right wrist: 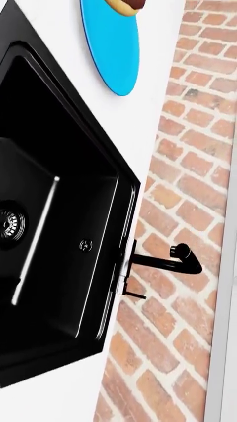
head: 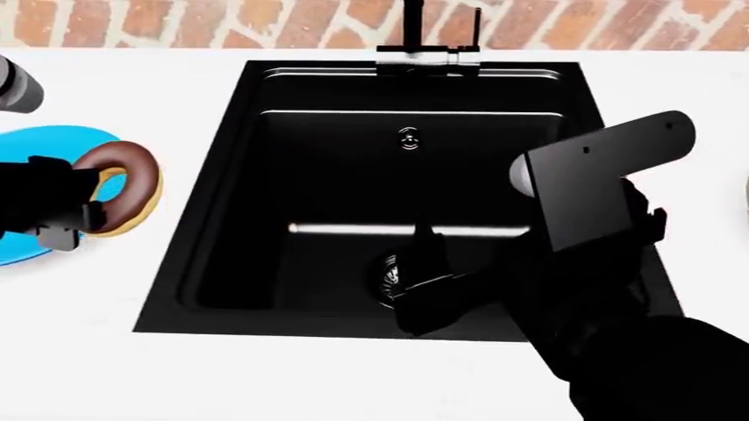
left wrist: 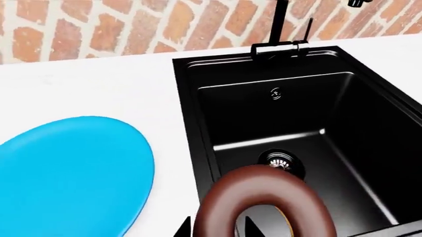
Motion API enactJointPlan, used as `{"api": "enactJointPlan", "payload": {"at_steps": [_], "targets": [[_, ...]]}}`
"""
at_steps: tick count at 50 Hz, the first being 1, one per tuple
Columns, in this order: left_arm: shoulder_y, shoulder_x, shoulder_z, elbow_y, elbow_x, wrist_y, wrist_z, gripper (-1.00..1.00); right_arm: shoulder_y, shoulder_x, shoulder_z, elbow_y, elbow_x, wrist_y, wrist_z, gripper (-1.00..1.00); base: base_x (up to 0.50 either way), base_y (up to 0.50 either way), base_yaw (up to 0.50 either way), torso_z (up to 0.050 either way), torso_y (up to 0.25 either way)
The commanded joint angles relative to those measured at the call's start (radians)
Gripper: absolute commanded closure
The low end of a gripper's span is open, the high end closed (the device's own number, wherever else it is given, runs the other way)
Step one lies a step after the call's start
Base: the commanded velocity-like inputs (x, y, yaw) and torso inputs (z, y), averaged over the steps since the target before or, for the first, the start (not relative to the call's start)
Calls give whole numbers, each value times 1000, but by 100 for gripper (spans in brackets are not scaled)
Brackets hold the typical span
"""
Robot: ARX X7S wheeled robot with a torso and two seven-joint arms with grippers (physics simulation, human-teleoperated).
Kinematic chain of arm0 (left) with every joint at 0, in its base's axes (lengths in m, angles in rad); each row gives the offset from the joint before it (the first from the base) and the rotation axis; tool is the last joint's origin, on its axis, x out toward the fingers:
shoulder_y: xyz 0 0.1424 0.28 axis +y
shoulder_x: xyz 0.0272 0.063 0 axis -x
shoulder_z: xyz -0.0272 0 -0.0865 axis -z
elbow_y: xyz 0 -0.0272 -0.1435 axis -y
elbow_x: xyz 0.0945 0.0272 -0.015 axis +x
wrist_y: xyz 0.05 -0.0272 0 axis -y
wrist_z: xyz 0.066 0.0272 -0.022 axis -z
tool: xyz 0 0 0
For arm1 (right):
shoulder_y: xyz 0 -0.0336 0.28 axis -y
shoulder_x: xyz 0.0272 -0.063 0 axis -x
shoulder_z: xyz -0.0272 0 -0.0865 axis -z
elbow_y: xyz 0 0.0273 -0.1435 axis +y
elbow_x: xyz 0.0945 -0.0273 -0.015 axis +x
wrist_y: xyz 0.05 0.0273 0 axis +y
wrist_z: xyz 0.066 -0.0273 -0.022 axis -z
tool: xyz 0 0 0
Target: Place the pastries on the plates.
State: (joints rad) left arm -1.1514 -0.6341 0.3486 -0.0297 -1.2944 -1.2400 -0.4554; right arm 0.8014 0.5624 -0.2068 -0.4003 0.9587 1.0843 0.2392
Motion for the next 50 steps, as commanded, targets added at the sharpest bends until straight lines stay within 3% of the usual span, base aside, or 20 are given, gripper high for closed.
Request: {"api": "enactJointPlan", "payload": {"at_steps": [1, 17, 23, 30, 35, 40, 50], "targets": [[3, -15, -4, 12, -11, 3, -1, 100, 1, 2, -2, 0, 3, -2, 3, -100, 0, 289, 0, 0, 0], [-4, 23, 28, -18, 18, 25, 1, 100, -15, 10, -5, -4, 3, -16, -1, -100, 0, 372, 0, 0, 0], [5, -17, 9, 14, -12, 9, 5, 100, -16, 17, -11, 0, -6, -25, -8, -100, 0, 410, 0, 0, 0], [1, -4, 32, -4, 17, 28, 20, 100, -29, 23, -27, 6, -27, -52, -30, -100, 26, 406, 0, 0, 0], [-27, 49, 71, -51, 62, 53, 41, 100, -13, 19, -39, 11, -25, -40, -30, -100, 100, 299, 0, 0, 2], [-9, 14, 53, -14, 33, 42, 41, 100, -7, 21, -36, -8, -25, -51, -32, -100, 182, 241, 0, 0, 0], [-30, 39, 76, -42, 54, 52, 51, 100, -22, 26, -37, -5, -23, -53, -30, -100, 240, 241, 0, 0, 1]]}}
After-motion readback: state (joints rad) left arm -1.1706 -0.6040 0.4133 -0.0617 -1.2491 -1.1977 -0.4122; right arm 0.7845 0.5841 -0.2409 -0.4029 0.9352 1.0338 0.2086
